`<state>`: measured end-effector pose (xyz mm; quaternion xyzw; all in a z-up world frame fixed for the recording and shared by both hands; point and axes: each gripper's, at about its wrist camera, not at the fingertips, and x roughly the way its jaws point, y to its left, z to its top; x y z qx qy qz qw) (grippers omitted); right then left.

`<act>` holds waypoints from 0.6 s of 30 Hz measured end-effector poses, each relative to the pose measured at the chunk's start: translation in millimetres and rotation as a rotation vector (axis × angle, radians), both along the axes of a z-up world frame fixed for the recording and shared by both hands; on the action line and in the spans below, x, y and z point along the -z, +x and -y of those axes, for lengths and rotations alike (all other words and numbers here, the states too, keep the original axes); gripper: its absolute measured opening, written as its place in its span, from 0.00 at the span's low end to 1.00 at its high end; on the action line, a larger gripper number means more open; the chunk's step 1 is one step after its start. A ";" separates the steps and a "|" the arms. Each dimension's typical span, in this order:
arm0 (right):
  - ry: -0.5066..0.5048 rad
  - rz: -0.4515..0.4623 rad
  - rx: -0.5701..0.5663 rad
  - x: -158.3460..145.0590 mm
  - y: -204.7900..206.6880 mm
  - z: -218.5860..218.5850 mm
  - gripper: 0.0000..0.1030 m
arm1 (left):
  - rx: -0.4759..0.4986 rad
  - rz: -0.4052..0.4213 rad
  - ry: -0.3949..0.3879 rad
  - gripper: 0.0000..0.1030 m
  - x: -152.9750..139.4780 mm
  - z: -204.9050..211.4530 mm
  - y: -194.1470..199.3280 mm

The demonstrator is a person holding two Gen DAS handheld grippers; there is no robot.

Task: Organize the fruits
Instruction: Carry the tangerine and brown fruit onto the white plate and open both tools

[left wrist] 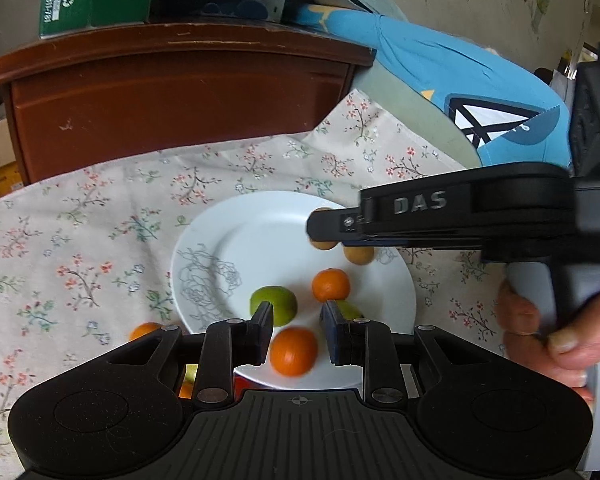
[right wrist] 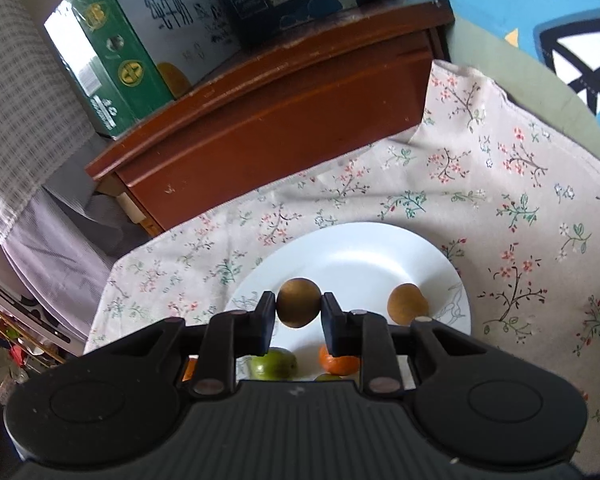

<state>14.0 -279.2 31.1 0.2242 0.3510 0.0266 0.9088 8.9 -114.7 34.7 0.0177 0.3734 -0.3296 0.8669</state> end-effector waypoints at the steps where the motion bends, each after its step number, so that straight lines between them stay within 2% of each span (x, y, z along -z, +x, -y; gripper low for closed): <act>1: -0.006 -0.006 0.002 2.3 2.2 0.6 0.24 | 0.000 -0.003 -0.004 0.24 1.3 1.1 0.8; 9: 0.008 -0.027 0.034 13.1 11.7 8.4 0.27 | -0.020 -0.009 -0.015 0.27 5.7 5.2 4.5; 11: 0.023 -0.019 0.049 11.7 10.7 11.4 0.28 | -0.044 0.002 -0.003 0.44 3.5 4.0 4.2; 13: 0.046 -0.017 0.055 10.0 10.6 14.4 0.32 | -0.083 0.022 -0.001 0.67 0.1 0.3 3.4; 15: 0.060 -0.014 0.056 8.9 10.1 15.1 0.36 | -0.118 0.036 0.001 0.74 -4.4 -3.0 3.6; 18: 0.047 -0.010 0.052 6.9 9.4 11.6 0.44 | -0.132 0.018 -0.017 0.77 -10.7 -8.2 6.8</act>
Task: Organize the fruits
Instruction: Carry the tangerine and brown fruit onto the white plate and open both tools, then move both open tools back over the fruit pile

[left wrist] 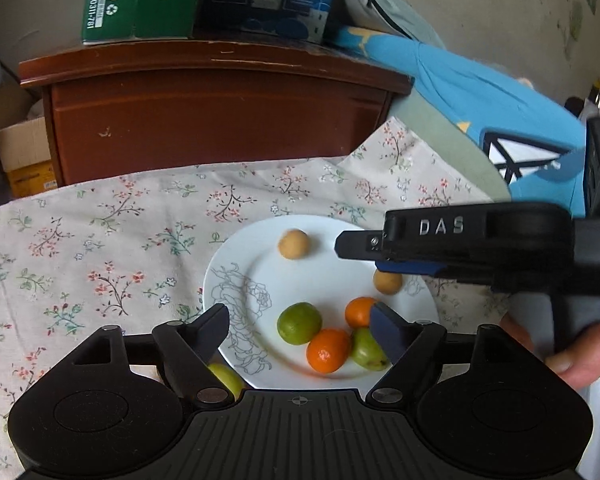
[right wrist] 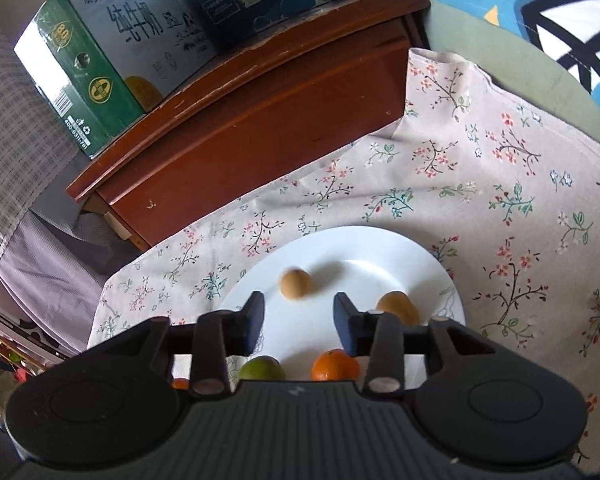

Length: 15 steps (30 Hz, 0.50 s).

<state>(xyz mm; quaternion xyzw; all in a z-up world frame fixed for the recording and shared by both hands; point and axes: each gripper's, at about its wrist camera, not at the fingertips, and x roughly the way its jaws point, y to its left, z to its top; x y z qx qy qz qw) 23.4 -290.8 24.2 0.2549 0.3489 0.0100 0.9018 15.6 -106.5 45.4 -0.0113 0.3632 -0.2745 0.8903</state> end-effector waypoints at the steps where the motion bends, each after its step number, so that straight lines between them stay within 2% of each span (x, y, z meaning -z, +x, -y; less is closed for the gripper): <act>1: -0.005 0.004 -0.001 -1.0 -0.2 -1.1 0.46 | -0.009 -0.007 0.001 0.81 -2.1 -1.5 0.9; 3: -0.016 0.020 0.002 -4.7 -2.2 -3.1 0.52 | -0.025 -0.013 0.011 0.86 -6.1 -4.2 1.1; 9: -0.073 0.067 0.021 -19.7 -20.4 -10.4 0.75 | -0.038 -0.038 0.043 0.92 -16.3 -16.9 -5.9; 11: -0.093 0.071 0.021 -22.6 -27.9 -14.5 0.77 | -0.054 -0.031 0.051 0.95 -17.6 -22.0 -9.8; 15: -0.125 0.064 0.049 -23.9 -46.5 -21.1 0.80 | -0.108 -0.041 0.119 0.96 -16.9 -34.7 -17.2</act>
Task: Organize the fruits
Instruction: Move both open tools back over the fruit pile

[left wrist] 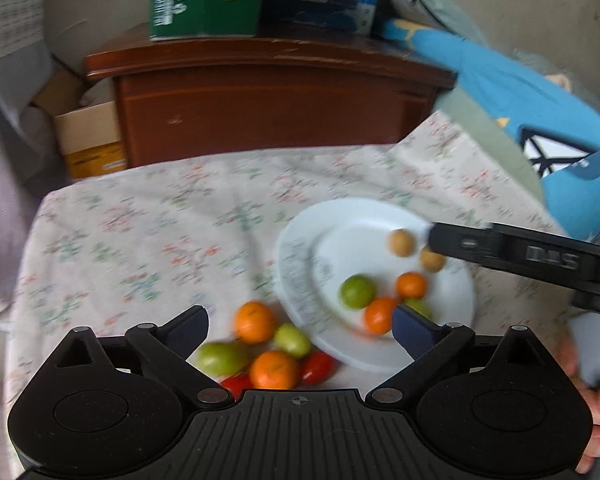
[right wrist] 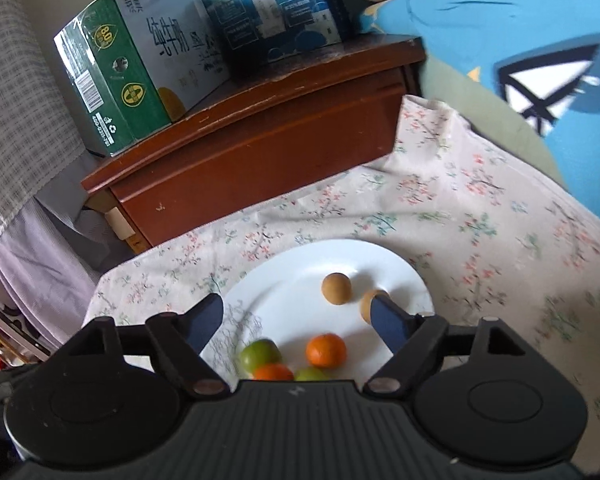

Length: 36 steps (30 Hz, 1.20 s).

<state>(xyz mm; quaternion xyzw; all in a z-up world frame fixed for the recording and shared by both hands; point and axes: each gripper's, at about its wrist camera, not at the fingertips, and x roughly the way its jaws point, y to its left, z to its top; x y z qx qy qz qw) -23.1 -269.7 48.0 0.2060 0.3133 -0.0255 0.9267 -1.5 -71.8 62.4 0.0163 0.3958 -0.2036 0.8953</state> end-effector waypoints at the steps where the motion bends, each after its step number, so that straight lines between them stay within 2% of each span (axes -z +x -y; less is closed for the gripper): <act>1: 0.004 -0.001 0.009 0.1 -6.0 -1.1 0.80 | -0.009 -0.001 0.005 0.96 0.4 -4.2 -1.6; 7: 0.047 -0.028 0.063 7.1 -45.6 -5.8 0.84 | -0.094 -0.062 0.045 0.97 6.3 -25.0 -11.7; 10: 0.043 -0.061 0.073 14.3 -61.4 -11.4 0.84 | -0.124 -0.058 0.078 0.97 9.0 -30.3 -20.1; 15: 0.065 -0.115 0.043 23.8 -79.7 -19.8 0.84 | -0.126 -0.089 0.082 0.97 12.1 -35.3 -33.3; 22: 0.002 -0.136 0.014 31.2 -102.1 -40.3 0.84 | -0.160 -0.113 0.160 0.97 25.9 -41.1 -47.2; 26: -0.025 -0.138 0.005 32.3 -110.5 -50.1 0.84 | -0.150 -0.105 0.144 0.97 21.9 -48.6 -50.8; 29: -0.036 -0.132 0.003 29.4 -115.1 -55.8 0.83 | -0.142 -0.092 0.165 0.97 18.9 -53.0 -51.0; 36: -0.053 -0.121 -0.009 23.4 -119.8 -69.9 0.83 | -0.235 -0.101 0.137 0.97 11.1 -82.5 -37.6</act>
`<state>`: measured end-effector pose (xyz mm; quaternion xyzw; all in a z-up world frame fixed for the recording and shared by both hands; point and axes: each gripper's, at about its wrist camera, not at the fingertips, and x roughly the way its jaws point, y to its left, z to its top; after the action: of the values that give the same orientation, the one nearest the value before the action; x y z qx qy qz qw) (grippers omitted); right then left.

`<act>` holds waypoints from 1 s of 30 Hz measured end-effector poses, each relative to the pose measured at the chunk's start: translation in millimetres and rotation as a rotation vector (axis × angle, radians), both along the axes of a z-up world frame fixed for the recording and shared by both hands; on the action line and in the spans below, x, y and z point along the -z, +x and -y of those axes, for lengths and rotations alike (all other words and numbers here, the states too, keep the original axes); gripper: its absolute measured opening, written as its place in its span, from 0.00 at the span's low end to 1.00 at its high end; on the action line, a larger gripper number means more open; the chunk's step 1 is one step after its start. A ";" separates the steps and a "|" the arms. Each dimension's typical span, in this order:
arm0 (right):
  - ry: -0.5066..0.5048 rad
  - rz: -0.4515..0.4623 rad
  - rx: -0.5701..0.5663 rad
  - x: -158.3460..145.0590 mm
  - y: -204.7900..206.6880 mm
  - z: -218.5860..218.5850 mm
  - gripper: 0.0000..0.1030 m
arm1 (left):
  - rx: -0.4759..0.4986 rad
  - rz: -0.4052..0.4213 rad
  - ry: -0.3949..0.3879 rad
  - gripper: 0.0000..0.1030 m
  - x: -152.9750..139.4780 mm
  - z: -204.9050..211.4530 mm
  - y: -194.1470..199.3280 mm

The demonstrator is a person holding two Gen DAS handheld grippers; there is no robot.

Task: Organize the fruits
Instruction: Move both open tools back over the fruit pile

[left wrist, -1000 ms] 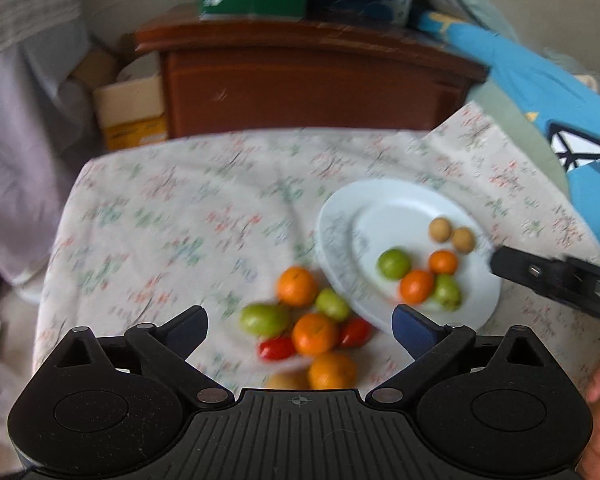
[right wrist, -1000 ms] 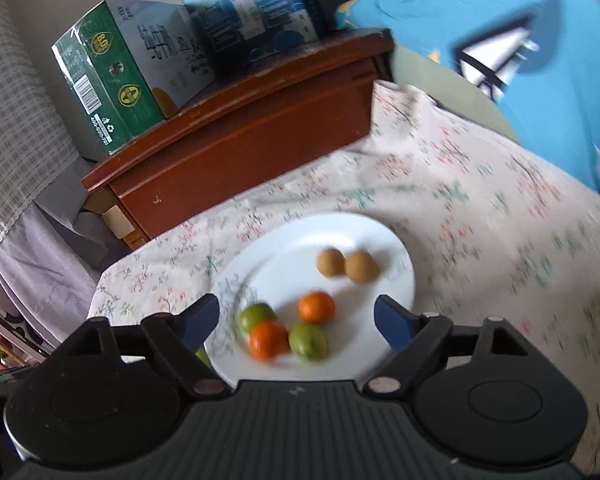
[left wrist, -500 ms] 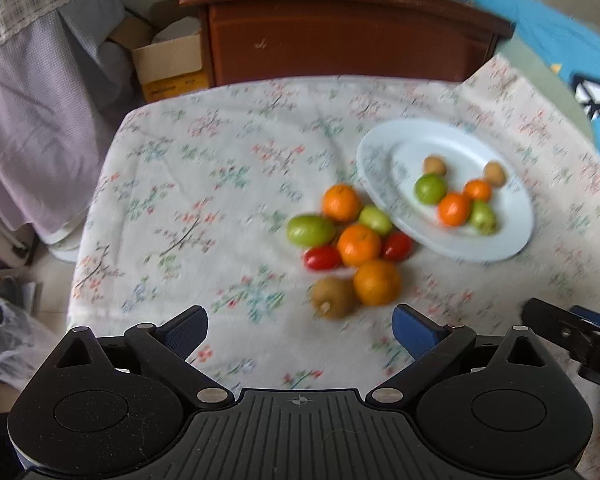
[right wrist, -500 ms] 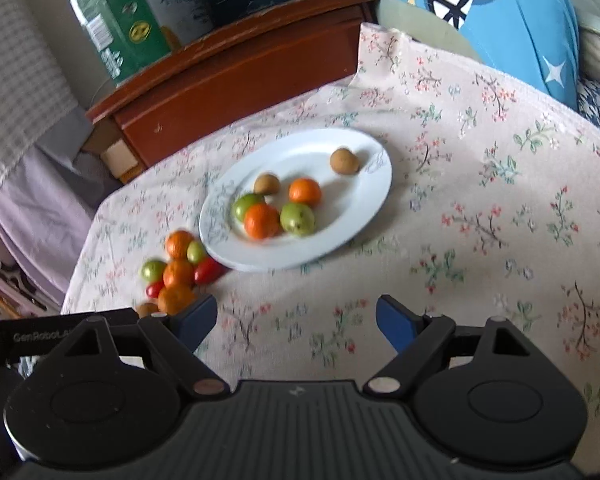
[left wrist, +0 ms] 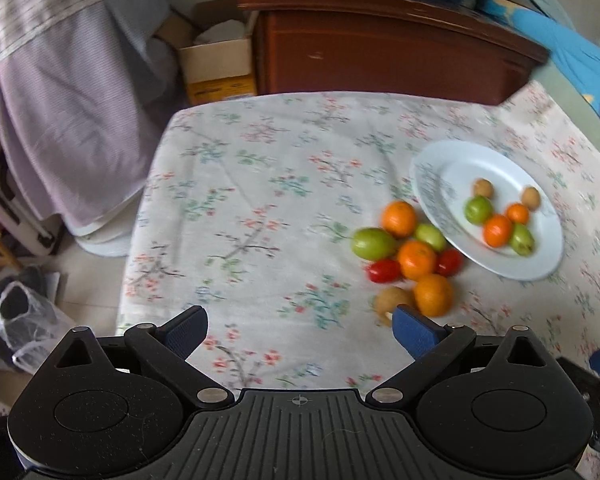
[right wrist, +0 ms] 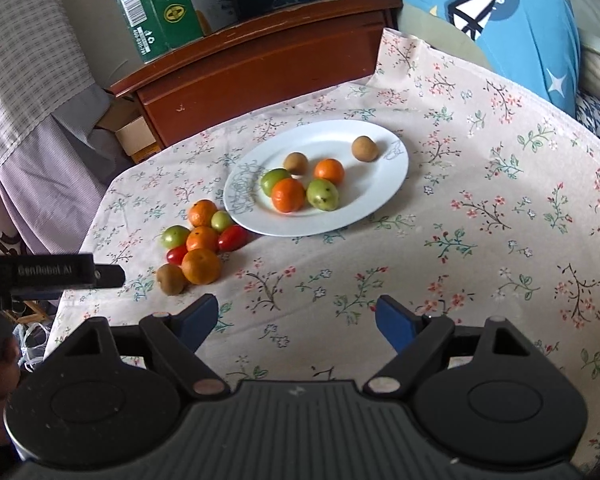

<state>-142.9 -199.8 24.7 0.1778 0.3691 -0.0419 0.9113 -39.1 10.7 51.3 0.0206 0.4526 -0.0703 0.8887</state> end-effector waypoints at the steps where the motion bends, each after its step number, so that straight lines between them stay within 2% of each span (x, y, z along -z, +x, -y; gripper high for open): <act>1: -0.001 -0.001 0.000 -0.1 1.5 -2.2 0.83 | -0.012 -0.001 0.004 0.97 0.1 -3.1 1.5; 6: -0.011 -0.012 -0.024 0.7 14.8 -17.6 0.83 | -0.037 -0.021 -0.010 0.97 1.2 -13.2 7.5; 9: -0.022 -0.029 -0.046 1.8 26.5 -29.8 0.83 | -0.073 0.006 0.026 0.97 -0.8 -18.5 7.6; 12: -0.033 -0.032 -0.090 3.3 41.2 -43.2 0.82 | -0.123 0.006 -0.013 0.97 -2.5 -33.3 11.6; 15: -0.050 -0.012 -0.114 5.0 54.8 -54.5 0.70 | -0.153 -0.018 -0.071 0.97 0.3 -45.3 15.1; 18: -0.029 -0.017 -0.128 8.6 68.7 -59.7 0.59 | -0.172 -0.033 -0.066 0.97 5.2 -47.0 16.4; 23: 0.009 -0.028 -0.132 15.3 82.4 -64.1 0.55 | -0.173 -0.039 -0.071 0.97 8.9 -45.8 17.3; 25: 0.003 -0.036 -0.139 18.8 86.0 -66.6 0.47 | -0.164 -0.045 -0.068 0.97 11.1 -44.1 17.5; 30: 0.021 -0.023 -0.128 22.7 93.3 -67.3 0.40 | -0.111 -0.085 -0.078 0.97 22.8 -34.1 19.6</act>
<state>-49.6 -132.5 1.9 0.1629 0.3905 0.0185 0.9059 -19.5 44.8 28.5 -0.0422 0.4871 -0.0394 0.8714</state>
